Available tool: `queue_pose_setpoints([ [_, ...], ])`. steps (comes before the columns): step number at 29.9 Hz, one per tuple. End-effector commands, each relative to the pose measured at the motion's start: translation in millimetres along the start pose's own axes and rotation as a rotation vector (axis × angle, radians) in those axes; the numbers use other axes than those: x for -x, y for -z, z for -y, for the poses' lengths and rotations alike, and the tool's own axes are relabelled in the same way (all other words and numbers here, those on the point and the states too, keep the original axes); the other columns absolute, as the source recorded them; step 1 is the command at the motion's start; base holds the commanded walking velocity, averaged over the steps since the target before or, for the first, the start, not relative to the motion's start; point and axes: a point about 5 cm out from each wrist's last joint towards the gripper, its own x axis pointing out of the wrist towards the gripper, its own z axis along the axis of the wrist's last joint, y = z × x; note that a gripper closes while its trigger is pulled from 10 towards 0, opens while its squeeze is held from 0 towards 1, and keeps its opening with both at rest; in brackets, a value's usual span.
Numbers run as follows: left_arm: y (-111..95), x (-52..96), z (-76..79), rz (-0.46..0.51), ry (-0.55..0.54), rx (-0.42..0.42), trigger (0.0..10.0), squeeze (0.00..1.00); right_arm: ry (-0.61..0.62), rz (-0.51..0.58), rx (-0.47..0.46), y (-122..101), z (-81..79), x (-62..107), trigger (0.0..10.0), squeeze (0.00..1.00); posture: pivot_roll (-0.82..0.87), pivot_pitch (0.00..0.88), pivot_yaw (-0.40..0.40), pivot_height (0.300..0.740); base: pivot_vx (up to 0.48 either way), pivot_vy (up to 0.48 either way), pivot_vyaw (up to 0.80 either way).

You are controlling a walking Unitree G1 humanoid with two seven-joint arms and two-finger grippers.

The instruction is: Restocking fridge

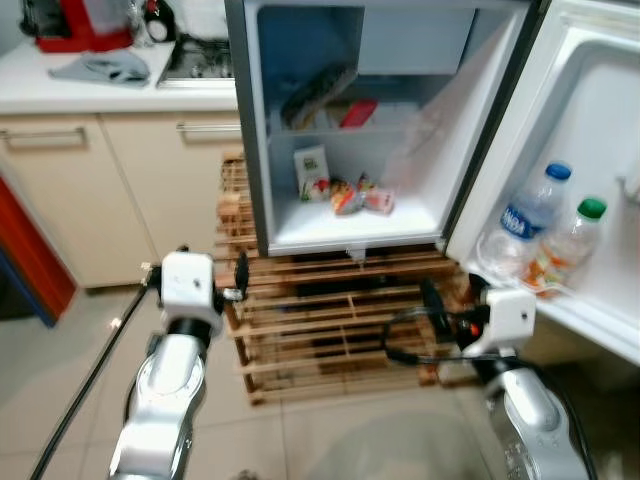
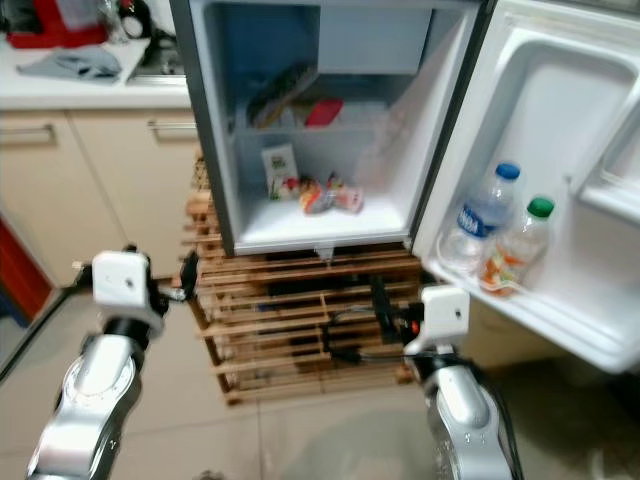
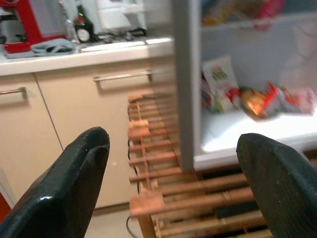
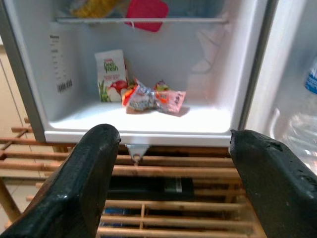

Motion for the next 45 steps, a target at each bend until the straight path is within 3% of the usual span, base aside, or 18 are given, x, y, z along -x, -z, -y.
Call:
queue_pose_setpoints([
  [1, 0, -3.6, 0.4, 0.001, 0.0, -0.025, 10.0, 0.0, 0.003, -0.01, -0.007, 6, 2.2, 2.3, 10.0, 0.0, -0.13, 0.0, 0.004, 0.74, -0.469, 0.0, 0.0],
  [12, -3, -9.2, 2.9, 0.03, 0.039, -0.01, 10.0, 0.0, -0.031, -0.049, -0.004, 18, -2.8, 5.9, 10.0, 0.0, -0.13, 0.0, 0.008, 0.74, -0.136, 0.0, 0.0],
  [16, -2, -6.9, 8.4, 0.038, 0.084, -0.022, 10.0, 0.0, -0.027, -0.057, 0.003, 22, -1.3, 8.0, 10.0, 0.0, -0.14, 0.0, 0.016, 0.74, 0.0, -0.453, 0.0],
  [28, 0, -16.3, 9.4, 0.026, 0.048, 0.024, 10.0, 0.0, -0.018, -0.121, 0.042, 36, 7.0, 25.7, 10.0, 0.0, -0.14, 0.0, 0.027, 0.74, 0.066, -0.45, 0.0],
  [32, -1, -22.9, 12.9, 0.035, 0.068, 0.027, 10.0, 0.0, 0.025, -0.166, 0.041, 59, 11.3, 29.0, 10.0, 0.0, -0.15, 0.0, 0.035, 0.74, 0.266, -0.396, 0.0],
  [35, -3, -24.7, 16.5, 0.053, 0.085, 0.021, 10.0, 0.0, 0.025, -0.195, 0.036, 73, 4.2, 27.9, 10.0, 0.0, -0.15, 0.0, 0.036, 0.74, 0.266, -0.394, 0.0],
  [39, -4, -26.4, 18.4, 0.062, 0.089, 0.012, 10.0, 0.0, 0.011, -0.255, 0.027, 95, -19.3, 23.9, 10.0, 0.0, -0.15, 0.0, 0.038, 0.74, 0.26, -0.399, 0.0],
  [45, -4, -28.0, 20.5, 0.068, 0.103, 0.023, 10.0, 0.0, -0.005, -0.299, 0.023, 110, -43.4, 18.1, 10.0, 0.0, -0.15, 0.0, 0.044, 0.74, 0.254, -0.404, 0.0],
])
